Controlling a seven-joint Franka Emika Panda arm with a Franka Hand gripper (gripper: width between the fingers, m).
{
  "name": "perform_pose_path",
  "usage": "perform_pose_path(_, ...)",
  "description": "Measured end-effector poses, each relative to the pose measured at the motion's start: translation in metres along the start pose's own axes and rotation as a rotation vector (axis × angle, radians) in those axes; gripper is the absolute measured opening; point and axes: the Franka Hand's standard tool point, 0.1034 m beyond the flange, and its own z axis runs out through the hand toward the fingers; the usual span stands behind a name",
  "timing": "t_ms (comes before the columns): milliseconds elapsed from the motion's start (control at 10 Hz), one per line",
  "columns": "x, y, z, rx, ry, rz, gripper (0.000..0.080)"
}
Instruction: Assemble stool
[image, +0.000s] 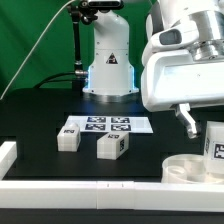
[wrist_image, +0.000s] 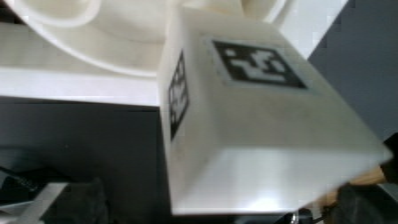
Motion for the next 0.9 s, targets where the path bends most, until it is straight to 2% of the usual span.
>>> perform_pose_path(300,0.015,0.005,-0.016,0.002,-0.031,0.01,0.0648)
perform_pose_path(500,0.009,0.006,-0.012,0.002,-0.036,0.009,0.0648)
perform_pose_path(900,0.008,0.007,-0.012,0.0,-0.049,0.034,0.0648)
